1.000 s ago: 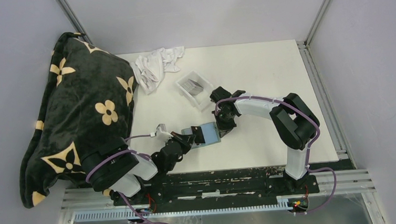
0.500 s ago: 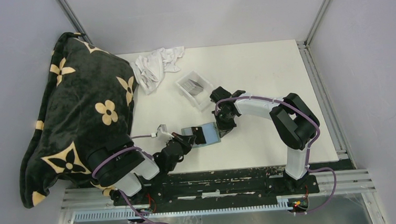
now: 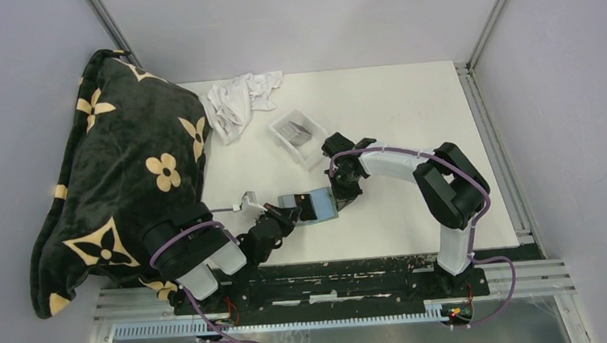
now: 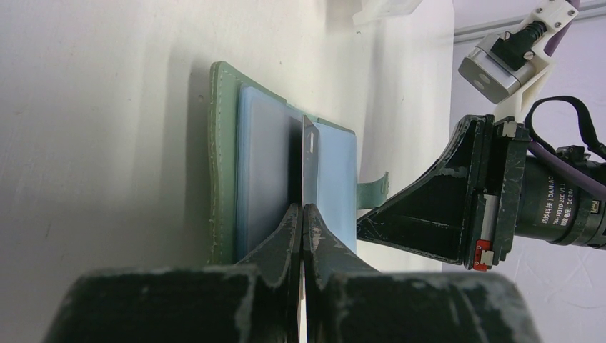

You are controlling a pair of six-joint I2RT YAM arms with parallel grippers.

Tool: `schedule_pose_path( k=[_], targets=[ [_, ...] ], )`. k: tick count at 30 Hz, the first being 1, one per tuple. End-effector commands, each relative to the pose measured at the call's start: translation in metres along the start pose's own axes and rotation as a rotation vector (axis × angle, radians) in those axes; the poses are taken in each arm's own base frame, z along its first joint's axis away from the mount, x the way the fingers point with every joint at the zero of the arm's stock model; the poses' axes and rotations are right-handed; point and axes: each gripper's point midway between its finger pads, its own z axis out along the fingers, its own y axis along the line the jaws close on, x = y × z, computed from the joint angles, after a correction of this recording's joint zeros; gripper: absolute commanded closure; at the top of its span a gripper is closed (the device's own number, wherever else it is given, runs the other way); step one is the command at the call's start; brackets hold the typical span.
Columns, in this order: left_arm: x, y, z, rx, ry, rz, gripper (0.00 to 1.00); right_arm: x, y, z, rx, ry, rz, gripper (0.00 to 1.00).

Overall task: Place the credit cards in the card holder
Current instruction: Insert the credit card into the card holder.

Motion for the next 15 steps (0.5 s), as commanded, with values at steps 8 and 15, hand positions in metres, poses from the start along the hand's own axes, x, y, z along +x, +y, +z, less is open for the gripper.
schedule_pose_path(
  k=[8,15],
  targets=[
    [-0.0006,0.0103,-0.0002,-0.012,-0.017,0.021,0.97,0.0084,-0.0082,0.0133,0.046,0.039,-0.024,0.99],
    [0.0048,0.0134,0.0009,-0.009,0.002,0.028,0.97,0.0087,-0.0075,0.0137,0.043,0.043,-0.028,0.99]
  ],
)
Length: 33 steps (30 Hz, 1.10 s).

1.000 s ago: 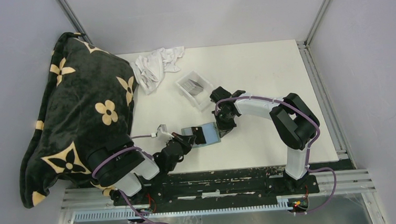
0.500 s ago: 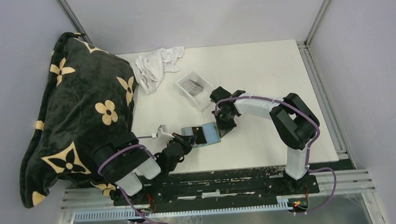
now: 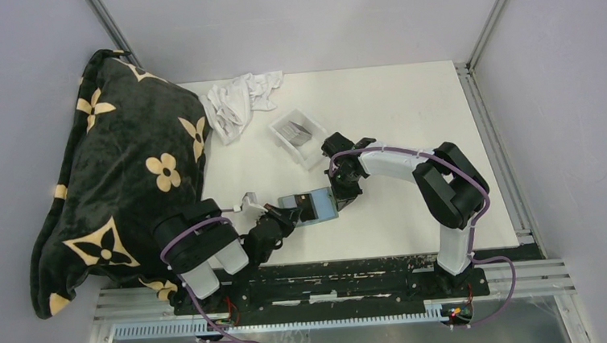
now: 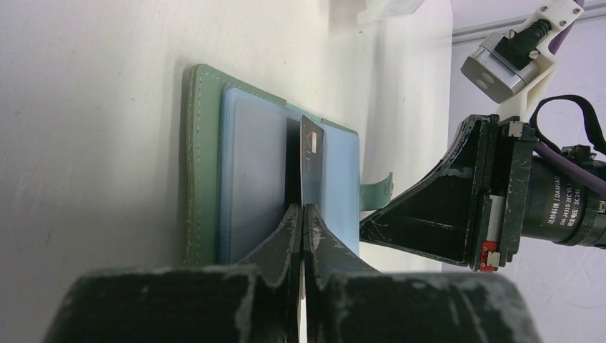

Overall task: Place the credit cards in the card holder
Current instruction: Insert the credit card into the card holder.

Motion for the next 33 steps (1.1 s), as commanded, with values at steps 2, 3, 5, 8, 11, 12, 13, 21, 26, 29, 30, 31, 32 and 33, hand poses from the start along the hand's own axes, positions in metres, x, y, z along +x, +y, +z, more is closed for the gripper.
schedule_pose_path(
  k=[2,3,5,8,11,12,13,21,26,29,30,31,32,33],
  targets=[
    [0.005,0.009,-0.001,-0.007,0.013,0.036,0.97,0.010,-0.007,0.014,0.040,0.043,-0.026,0.99],
    [0.007,0.007,0.000,-0.002,0.020,0.039,0.97,0.009,-0.007,0.014,0.038,0.043,-0.026,0.99],
    [0.011,0.006,0.002,0.003,0.040,0.050,0.97,0.010,-0.006,0.015,0.037,0.045,-0.026,0.99],
    [0.016,0.005,0.003,0.007,0.060,0.056,0.97,0.010,-0.006,0.014,0.037,0.044,-0.030,0.99],
    [0.019,0.005,0.003,0.008,0.076,0.058,0.97,0.009,-0.005,0.014,0.036,0.045,-0.031,0.99],
    [0.021,0.004,0.003,0.011,0.084,0.058,0.97,0.009,-0.005,0.015,0.035,0.047,-0.031,0.99],
    [0.023,0.004,0.004,0.012,0.091,0.060,0.97,0.009,-0.004,0.015,0.032,0.049,-0.031,0.99],
    [0.048,-0.005,0.013,0.028,0.194,0.095,0.90,0.008,0.000,0.015,0.024,0.051,-0.038,0.99],
    [0.060,-0.008,0.014,0.023,0.250,0.122,0.79,0.007,0.002,0.015,0.020,0.047,-0.041,0.99],
    [0.062,-0.006,0.012,0.002,0.273,0.146,0.71,0.004,0.004,0.015,0.016,0.041,-0.041,0.99],
    [0.062,-0.005,0.011,-0.006,0.279,0.154,0.68,0.004,0.005,0.015,0.013,0.040,-0.041,0.99],
    [0.062,-0.004,0.010,-0.015,0.285,0.163,0.64,0.003,0.005,0.015,0.013,0.038,-0.039,0.99],
    [0.063,-0.003,0.009,-0.025,0.291,0.172,0.60,0.002,0.006,0.014,0.010,0.035,-0.039,0.99],
    [0.063,-0.002,0.007,-0.043,0.300,0.187,0.57,0.002,0.007,0.013,0.010,0.031,-0.041,0.99]
  ],
)
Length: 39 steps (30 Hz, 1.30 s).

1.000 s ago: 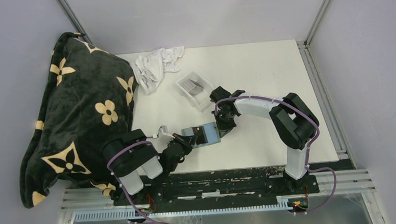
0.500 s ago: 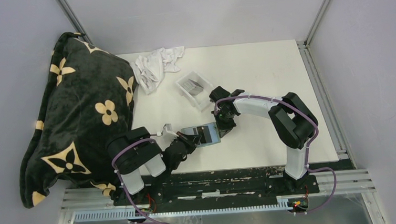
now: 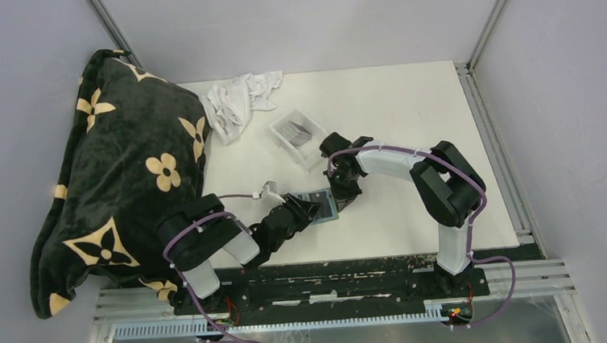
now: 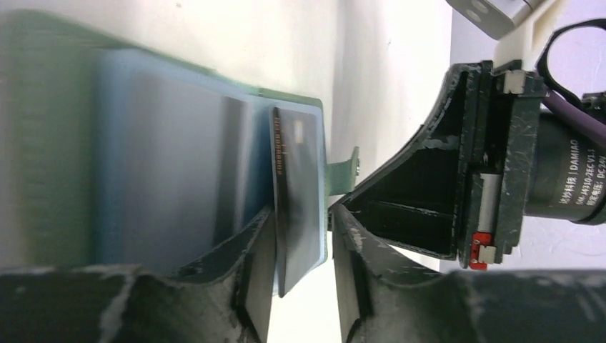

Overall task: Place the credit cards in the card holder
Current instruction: Insert the credit card into the card holder, then pick up the credit card from the storage box.

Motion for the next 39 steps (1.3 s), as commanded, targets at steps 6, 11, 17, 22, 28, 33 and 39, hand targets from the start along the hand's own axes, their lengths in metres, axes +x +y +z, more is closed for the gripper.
schedule_pose_path(
  k=[6,11,17,22,28,33,39],
  targets=[
    [0.004,0.030,-0.027,-0.224,0.109,0.220,0.43,-0.013,0.009,0.000,0.001,-0.056,-0.030,0.94],
    [-0.017,0.025,-0.039,-0.258,0.056,0.283,0.35,-0.018,0.012,-0.012,0.000,-0.097,-0.035,0.86],
    [-0.033,0.006,-0.042,-0.259,0.022,0.351,0.29,-0.022,0.013,-0.035,0.004,-0.148,-0.055,0.80],
    [-0.057,-0.028,-0.046,-0.202,-0.059,0.386,0.24,-0.031,0.021,-0.074,-0.003,-0.216,-0.089,0.69],
    [-0.102,-0.071,-0.053,-0.169,-0.206,0.469,0.06,-0.075,0.036,-0.121,0.015,-0.358,-0.154,0.49],
    [-0.140,-0.071,-0.045,-0.199,-0.248,0.474,0.01,-0.134,0.057,-0.128,0.029,-0.438,-0.243,0.43],
    [-0.177,-0.050,-0.022,-0.252,-0.198,0.455,0.01,-0.207,0.073,-0.123,0.028,-0.519,-0.302,0.40]
  ],
)
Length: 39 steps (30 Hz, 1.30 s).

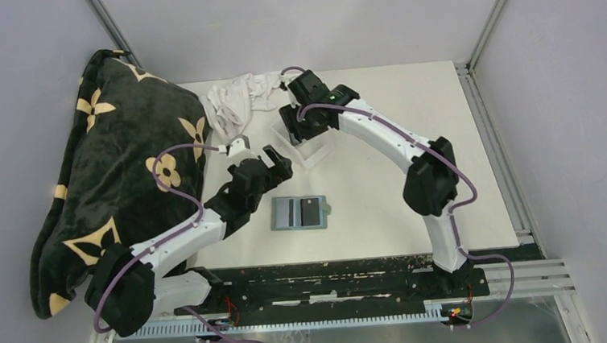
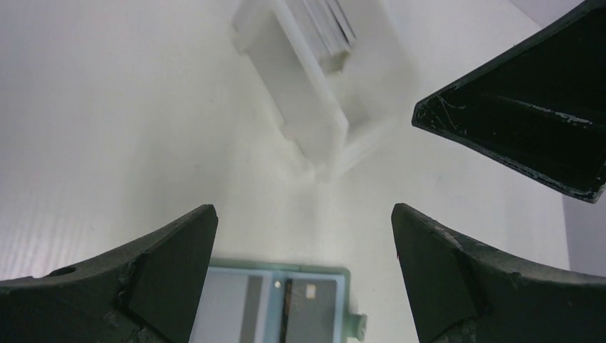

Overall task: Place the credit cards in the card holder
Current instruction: Pick up the credit card from the storage box.

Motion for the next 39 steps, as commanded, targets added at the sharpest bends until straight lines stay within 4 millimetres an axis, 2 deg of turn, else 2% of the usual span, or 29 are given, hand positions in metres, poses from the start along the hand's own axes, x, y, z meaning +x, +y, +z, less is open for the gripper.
schedule_pose_path(
  k=[1,5,7,11,18,23,25,29,33,39],
  targets=[
    [-0.018,0.009,0.024,-0.005,0.039,0.057,0.01,-0.037,-0.014,0.033,0.030,-0.040,-0.059,0.39],
    [-0.026,0.013,0.047,-0.003,0.056,0.057,0.00,-0.062,-0.028,0.066,0.016,-0.084,-0.023,0.37],
    [-0.026,0.015,0.057,-0.013,0.070,0.053,0.00,-0.067,-0.037,0.079,0.015,-0.091,-0.009,0.35],
    [-0.020,0.015,0.075,-0.020,0.106,0.050,0.02,-0.076,-0.045,0.096,-0.017,-0.114,-0.002,0.31],
    [-0.010,0.029,0.096,-0.075,0.148,0.035,0.07,-0.086,-0.043,0.117,-0.110,-0.142,0.021,0.30],
    [-0.005,0.043,0.105,-0.116,0.165,0.025,0.10,-0.086,-0.035,0.126,-0.178,-0.143,0.038,0.32],
    [-0.003,0.048,0.111,-0.138,0.175,0.025,0.10,-0.078,-0.034,0.140,-0.199,-0.123,0.047,0.33],
    [-0.002,0.050,0.127,-0.160,0.185,0.014,0.10,-0.070,-0.031,0.151,-0.228,-0.103,0.061,0.34],
    [0.001,0.052,0.144,-0.196,0.214,0.003,0.11,-0.064,-0.032,0.155,-0.239,-0.082,0.071,0.37],
    [0.015,0.065,0.162,-0.283,0.286,0.004,0.12,-0.057,-0.029,0.153,-0.258,-0.054,0.084,0.45]
  ],
)
